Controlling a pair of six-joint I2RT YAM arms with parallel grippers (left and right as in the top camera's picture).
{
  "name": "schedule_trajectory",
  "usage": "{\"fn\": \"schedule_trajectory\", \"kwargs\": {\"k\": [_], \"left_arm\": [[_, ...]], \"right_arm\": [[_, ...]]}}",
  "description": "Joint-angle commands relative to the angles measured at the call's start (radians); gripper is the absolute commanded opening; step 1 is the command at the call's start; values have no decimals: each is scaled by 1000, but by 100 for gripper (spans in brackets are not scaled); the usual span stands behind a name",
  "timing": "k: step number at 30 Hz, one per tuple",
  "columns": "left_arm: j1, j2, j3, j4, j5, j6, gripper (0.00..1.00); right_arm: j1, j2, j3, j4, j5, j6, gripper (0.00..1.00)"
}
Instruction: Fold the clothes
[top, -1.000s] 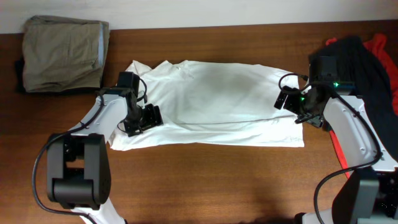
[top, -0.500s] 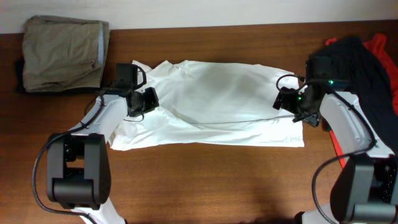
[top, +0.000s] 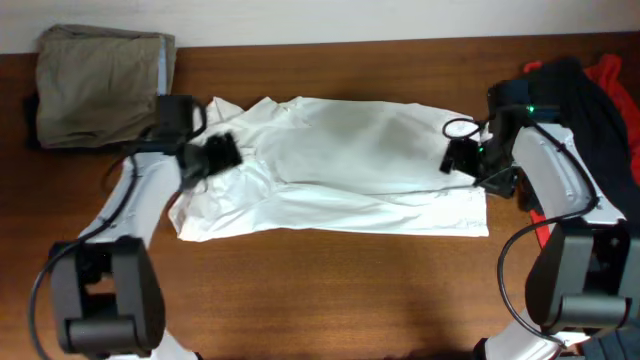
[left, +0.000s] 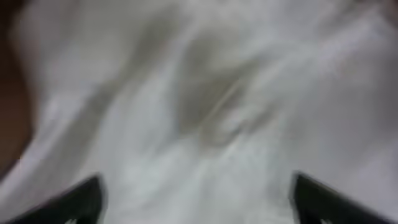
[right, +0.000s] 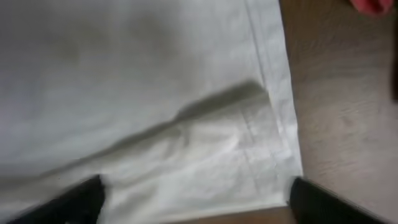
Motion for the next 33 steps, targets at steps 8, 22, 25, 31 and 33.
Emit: {"fn": "schedule_trajectory", "kwargs": {"k": [8,22,25,31,33], "left_arm": [[22,43,-17,-377,-22,5,1],[151,161,-17,-435,-206,-51,1],[240,161,-17,-479,-209,-52,1],[360,89,-17,-528,-209,-67,1],[361,8,-17,-528,-209,-67,1]], "right_arm": [[10,0,-240,130,-143,-53,5],[13,2,-359,251,-33,45,5],[13,2,-359,251,-33,45,4],[12,0,-279,178,-18,53,4],[12,0,-227,115,-18,53,4]]}}
